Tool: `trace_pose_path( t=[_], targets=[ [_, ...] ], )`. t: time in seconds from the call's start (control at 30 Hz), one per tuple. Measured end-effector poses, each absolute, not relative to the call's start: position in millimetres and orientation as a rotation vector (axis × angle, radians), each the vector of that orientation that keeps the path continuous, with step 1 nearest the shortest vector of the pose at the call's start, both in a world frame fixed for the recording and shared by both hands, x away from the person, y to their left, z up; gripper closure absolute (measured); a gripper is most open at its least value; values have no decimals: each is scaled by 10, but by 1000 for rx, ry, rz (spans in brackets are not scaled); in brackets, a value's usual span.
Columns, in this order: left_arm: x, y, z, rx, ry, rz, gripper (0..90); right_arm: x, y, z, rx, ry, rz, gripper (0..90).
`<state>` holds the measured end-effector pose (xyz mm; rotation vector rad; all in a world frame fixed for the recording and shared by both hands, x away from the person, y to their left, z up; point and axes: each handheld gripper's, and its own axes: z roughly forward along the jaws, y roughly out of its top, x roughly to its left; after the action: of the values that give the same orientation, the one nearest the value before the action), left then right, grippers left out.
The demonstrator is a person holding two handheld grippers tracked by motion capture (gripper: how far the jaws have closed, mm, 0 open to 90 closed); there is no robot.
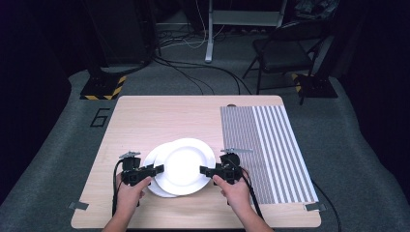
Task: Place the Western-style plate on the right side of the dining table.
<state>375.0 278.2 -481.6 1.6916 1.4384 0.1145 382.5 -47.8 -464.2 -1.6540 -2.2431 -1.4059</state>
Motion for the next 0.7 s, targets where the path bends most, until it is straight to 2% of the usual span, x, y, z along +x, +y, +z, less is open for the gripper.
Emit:
trace_pose_path(
  t=[0.7],
  targets=[
    [3697, 2763, -4687, 1658, 1436, 158, 561, 3815, -477, -4606, -1673, -2196, -1406, 376]
  ],
)
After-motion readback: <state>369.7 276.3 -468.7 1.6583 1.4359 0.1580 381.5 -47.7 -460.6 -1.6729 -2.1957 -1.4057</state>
